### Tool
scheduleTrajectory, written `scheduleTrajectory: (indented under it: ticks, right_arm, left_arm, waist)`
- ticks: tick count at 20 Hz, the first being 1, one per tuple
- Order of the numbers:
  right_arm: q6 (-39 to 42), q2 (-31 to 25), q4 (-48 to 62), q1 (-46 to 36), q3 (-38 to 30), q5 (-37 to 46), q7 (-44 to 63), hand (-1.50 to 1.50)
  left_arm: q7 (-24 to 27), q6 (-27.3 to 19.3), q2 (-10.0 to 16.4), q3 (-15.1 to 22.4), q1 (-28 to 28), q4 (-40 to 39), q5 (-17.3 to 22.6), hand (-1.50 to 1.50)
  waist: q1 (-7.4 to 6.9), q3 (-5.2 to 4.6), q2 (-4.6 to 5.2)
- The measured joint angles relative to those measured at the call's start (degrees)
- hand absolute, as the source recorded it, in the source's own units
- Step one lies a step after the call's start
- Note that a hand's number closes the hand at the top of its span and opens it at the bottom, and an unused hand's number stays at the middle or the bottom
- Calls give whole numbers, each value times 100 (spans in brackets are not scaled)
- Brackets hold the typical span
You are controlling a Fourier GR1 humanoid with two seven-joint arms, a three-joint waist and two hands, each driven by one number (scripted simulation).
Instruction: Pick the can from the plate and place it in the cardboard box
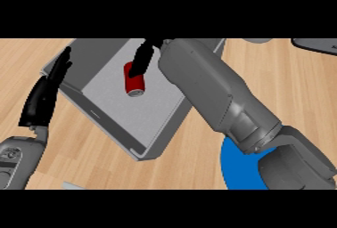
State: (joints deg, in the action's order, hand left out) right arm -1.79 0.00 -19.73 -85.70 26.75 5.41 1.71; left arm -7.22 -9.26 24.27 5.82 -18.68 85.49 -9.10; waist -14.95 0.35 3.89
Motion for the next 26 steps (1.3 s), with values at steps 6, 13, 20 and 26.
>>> scheduleTrajectory:
  ticks: [6,13,20,26]
  right_arm:
    - [-583,-1,-169,69,-286,-488,-349,-150]
    - [-860,-1,-59,19,-800,-1093,-739,-150]
    - [-682,-223,368,-126,-1197,-1333,-1111,-150]
    - [-177,-738,737,-101,-1309,-1326,-1473,-150]
  left_arm:
    - [-59,4,7,-61,-29,-54,-8,0]
    - [-62,-43,46,-201,91,-69,-15,0]
    - [-67,-75,163,-434,433,55,16,0]
    - [-41,-60,236,-588,618,127,42,0]
  waist:
    - [93,7,-13]
    - [326,20,-62]
    - [635,41,-129]
    - [788,53,-144]
